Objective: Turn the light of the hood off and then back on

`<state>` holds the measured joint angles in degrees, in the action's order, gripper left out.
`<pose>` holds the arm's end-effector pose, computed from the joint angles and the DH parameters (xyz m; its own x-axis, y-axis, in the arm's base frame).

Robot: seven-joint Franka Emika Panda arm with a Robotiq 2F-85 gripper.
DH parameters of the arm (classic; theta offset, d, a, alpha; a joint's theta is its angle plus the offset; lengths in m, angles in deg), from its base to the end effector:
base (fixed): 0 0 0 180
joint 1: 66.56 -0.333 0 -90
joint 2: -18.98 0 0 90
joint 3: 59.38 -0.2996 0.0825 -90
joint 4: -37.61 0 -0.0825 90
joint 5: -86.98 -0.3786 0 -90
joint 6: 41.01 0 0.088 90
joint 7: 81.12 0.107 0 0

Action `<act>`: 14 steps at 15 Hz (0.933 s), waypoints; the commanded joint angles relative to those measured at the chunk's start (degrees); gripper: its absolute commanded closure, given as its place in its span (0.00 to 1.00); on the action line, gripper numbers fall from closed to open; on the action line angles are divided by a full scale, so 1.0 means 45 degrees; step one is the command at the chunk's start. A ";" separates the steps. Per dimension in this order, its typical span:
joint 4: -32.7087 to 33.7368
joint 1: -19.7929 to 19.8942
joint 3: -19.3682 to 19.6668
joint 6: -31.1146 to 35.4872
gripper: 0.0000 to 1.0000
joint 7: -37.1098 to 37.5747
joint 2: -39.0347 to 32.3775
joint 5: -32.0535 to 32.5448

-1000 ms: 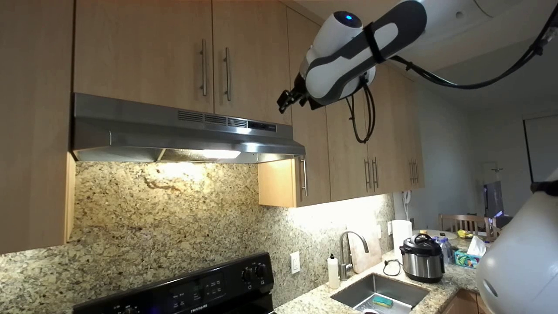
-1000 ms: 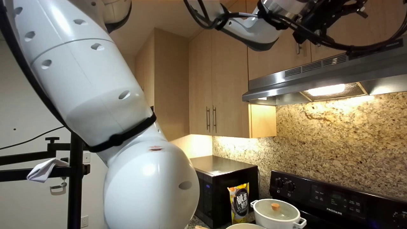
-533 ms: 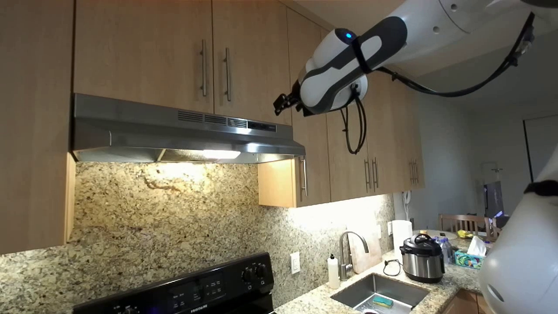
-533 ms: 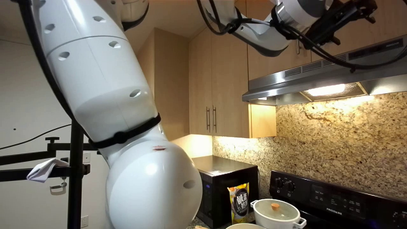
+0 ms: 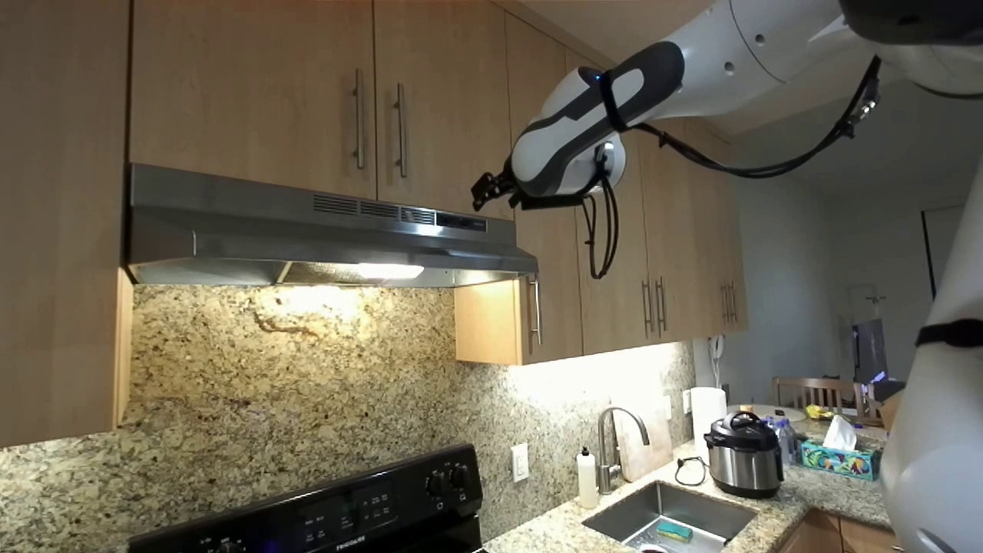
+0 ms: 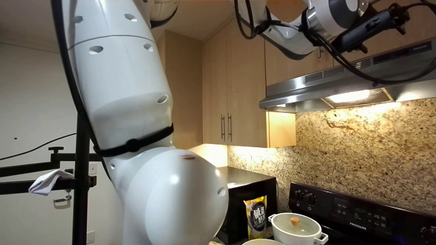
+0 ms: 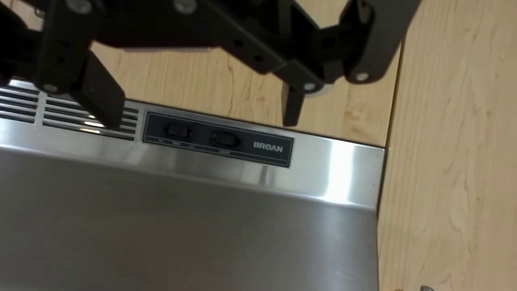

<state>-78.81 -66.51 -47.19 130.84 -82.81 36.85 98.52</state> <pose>0.4908 -0.1121 0.7177 0.3171 0.1041 0.9426 -0.1606 -0.9737 0.1616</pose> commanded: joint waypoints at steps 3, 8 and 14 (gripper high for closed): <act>0.0955 -0.1216 0.1277 -0.1304 0.00 -0.1298 -0.0244 -0.0654; 0.1601 -0.1726 0.1995 -0.1880 0.00 -0.1499 -0.0818 -0.0761; 0.1482 -0.0599 0.1002 -0.1643 0.00 -0.1259 -0.0893 -0.0916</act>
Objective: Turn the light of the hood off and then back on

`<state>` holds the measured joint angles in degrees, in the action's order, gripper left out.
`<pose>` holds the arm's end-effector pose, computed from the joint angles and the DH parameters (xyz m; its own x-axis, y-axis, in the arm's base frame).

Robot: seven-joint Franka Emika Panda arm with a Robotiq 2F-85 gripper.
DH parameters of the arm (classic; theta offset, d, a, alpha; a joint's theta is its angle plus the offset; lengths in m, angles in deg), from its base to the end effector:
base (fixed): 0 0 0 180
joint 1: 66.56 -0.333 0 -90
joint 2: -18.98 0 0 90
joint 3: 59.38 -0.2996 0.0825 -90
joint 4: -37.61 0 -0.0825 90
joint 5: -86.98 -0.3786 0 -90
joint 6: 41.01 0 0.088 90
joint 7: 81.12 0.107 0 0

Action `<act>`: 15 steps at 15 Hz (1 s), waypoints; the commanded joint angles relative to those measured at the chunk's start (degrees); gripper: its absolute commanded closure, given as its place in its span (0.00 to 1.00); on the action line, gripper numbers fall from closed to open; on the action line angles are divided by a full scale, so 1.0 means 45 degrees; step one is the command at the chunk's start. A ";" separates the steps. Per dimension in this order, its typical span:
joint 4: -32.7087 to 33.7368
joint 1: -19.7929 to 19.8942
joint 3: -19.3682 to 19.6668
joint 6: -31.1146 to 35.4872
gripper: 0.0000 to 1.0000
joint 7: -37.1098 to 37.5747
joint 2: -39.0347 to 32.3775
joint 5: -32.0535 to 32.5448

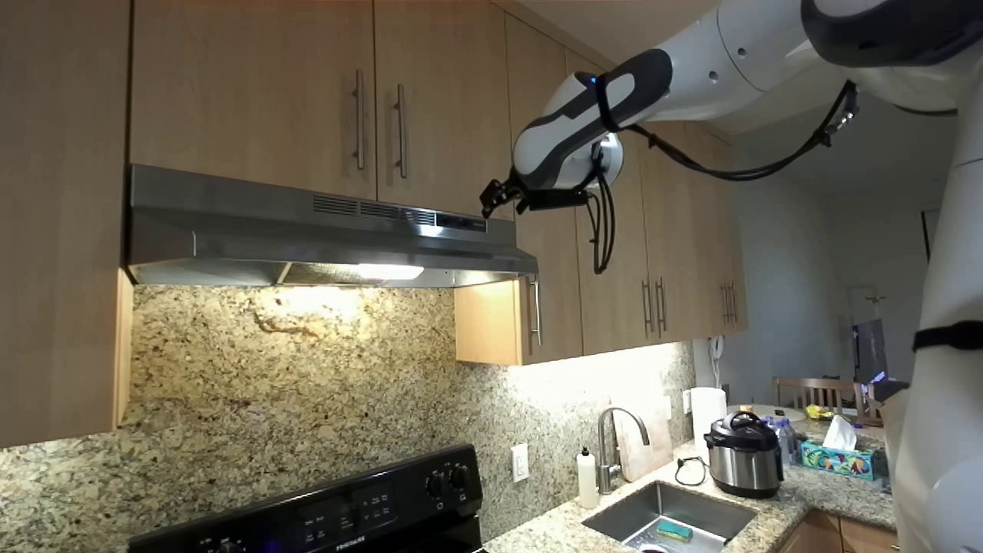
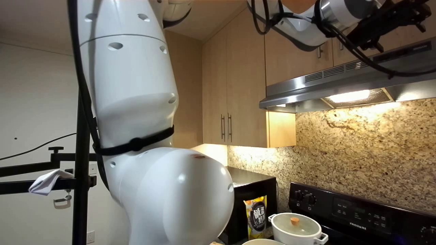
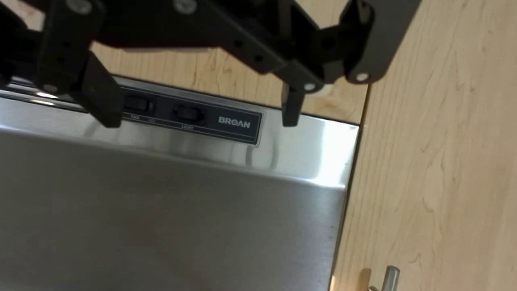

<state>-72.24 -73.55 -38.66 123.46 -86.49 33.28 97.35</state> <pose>0.5090 -0.1435 0.7231 0.4014 0.0971 0.9107 -0.1698 -0.9692 0.1782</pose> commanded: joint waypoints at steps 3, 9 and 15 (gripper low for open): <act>0.0101 0.0015 -0.0126 0.0005 0.00 -0.0599 -0.0129 -0.0808; 0.0320 -0.1216 0.0993 -0.0287 0.00 -0.1656 -0.0372 -0.1992; 0.1234 -0.2532 0.2270 -0.0705 0.00 -0.3386 -0.0942 -0.3647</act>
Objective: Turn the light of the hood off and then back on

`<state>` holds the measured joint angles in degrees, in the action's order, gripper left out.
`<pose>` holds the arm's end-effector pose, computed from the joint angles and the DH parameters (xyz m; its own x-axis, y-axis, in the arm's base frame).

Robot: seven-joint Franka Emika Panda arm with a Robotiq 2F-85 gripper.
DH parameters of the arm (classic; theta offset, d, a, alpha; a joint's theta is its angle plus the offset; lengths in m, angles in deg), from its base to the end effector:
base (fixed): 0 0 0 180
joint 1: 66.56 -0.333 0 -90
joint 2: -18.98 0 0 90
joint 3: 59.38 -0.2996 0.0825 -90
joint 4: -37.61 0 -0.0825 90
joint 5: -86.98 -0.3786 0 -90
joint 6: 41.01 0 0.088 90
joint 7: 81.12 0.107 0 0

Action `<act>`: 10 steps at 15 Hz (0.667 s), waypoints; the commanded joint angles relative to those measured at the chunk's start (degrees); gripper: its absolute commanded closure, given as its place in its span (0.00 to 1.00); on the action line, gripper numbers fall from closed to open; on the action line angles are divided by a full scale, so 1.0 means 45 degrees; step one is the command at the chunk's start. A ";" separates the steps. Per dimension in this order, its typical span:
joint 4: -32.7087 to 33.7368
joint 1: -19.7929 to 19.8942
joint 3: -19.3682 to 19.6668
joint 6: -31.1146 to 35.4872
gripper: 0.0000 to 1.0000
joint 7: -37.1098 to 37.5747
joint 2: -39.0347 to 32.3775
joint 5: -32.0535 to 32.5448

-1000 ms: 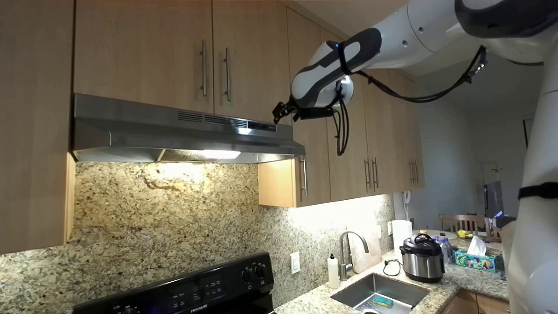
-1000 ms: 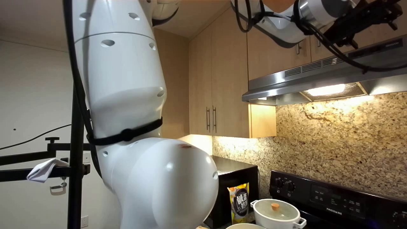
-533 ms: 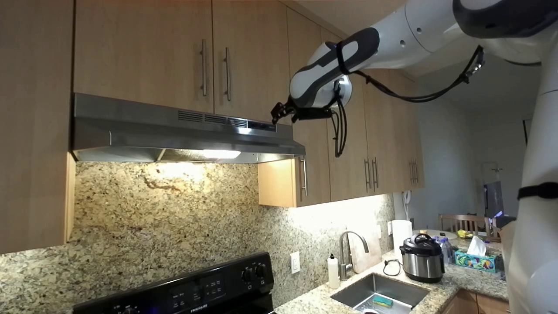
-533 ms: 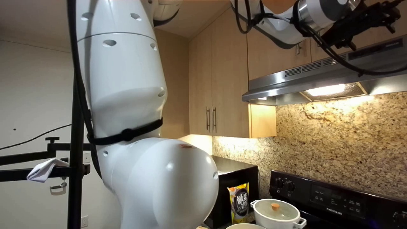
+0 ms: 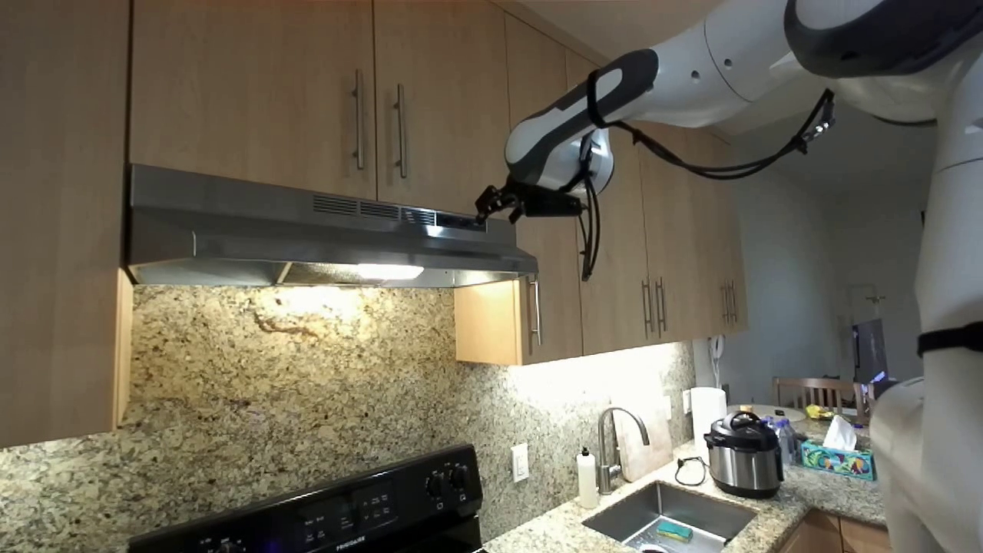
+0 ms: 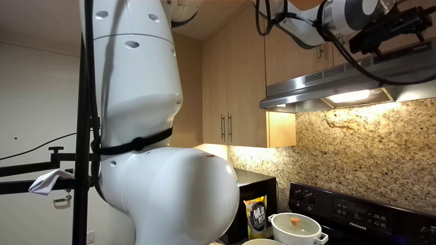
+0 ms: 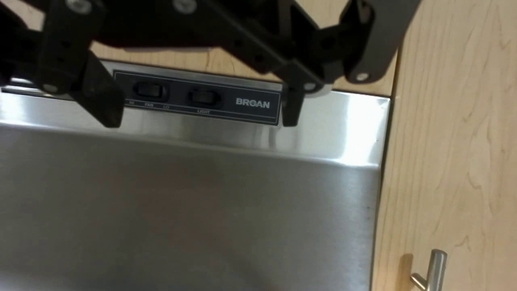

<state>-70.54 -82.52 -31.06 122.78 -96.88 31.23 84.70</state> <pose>0.5242 -0.1510 0.7120 0.4069 0.0616 0.9114 -0.1009 -0.9886 0.1119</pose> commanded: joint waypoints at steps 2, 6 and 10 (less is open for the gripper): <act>0.1281 -0.0660 0.0894 -0.0996 0.00 -0.1233 -0.0787 -0.1014; 0.2018 -0.0981 0.1465 -0.1942 0.00 -0.1864 -0.1380 -0.1936; 0.2747 -0.1037 0.1738 -0.2531 0.00 -0.2604 -0.1974 -0.2808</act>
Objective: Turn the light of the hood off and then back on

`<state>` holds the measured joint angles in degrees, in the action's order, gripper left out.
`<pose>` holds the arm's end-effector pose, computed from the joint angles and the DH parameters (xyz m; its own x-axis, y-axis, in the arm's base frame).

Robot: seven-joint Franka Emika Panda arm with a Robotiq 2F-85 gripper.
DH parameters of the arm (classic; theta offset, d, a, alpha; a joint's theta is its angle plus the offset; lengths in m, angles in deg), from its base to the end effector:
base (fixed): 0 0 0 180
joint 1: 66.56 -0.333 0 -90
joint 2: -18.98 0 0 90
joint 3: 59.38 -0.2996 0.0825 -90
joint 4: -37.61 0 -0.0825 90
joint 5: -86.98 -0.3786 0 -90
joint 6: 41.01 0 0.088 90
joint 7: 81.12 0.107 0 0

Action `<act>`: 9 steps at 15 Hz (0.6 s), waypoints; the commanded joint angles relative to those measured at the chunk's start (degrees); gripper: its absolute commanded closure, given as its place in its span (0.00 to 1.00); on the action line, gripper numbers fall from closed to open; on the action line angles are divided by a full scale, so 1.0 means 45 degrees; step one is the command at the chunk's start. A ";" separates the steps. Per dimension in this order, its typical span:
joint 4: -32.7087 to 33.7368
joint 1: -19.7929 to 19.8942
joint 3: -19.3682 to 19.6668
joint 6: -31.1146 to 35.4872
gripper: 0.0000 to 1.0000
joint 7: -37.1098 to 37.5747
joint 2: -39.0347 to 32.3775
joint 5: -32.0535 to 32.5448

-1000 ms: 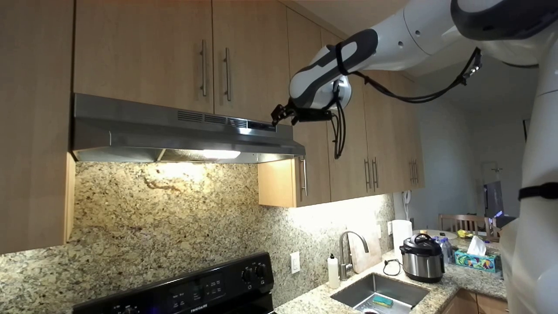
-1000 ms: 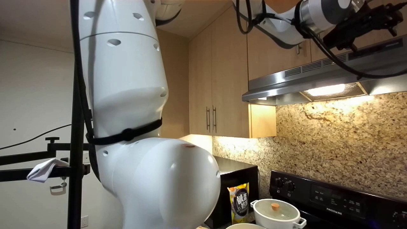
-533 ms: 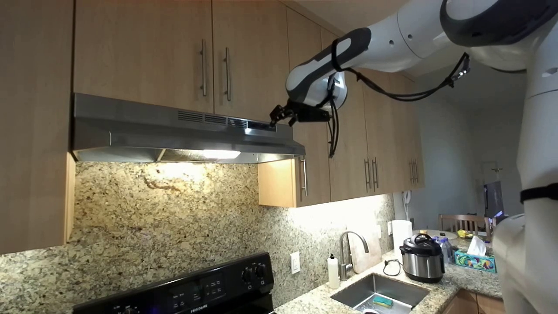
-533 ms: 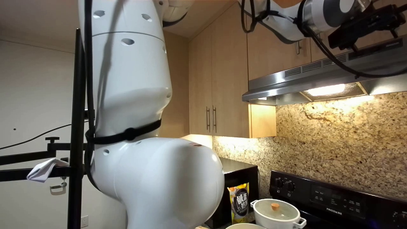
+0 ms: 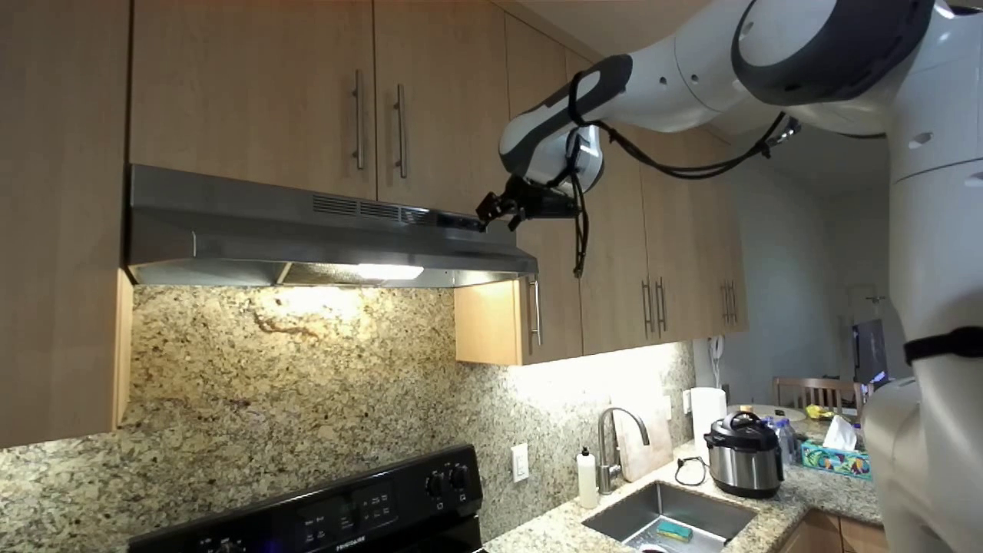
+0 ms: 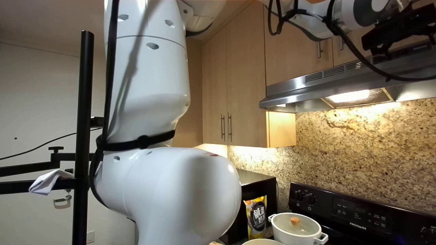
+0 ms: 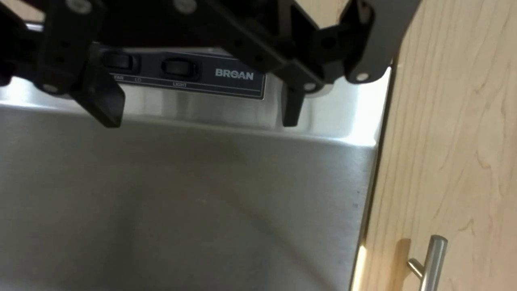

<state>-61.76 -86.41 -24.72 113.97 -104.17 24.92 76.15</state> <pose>0.5508 -0.1741 0.7135 0.4876 0.0553 0.8713 -0.0747 -0.9917 0.1047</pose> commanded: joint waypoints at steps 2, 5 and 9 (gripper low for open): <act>0.1149 -0.0090 0.0370 -0.0720 0.00 -0.1273 -0.0854 -0.1228; 0.1600 -0.0015 0.0433 -0.0845 0.00 -0.1677 -0.1214 -0.1741; 0.2086 0.0076 0.0444 -0.0861 0.00 -0.2210 -0.1608 -0.2362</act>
<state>-55.31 -86.37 -23.28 111.76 -110.12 19.75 68.99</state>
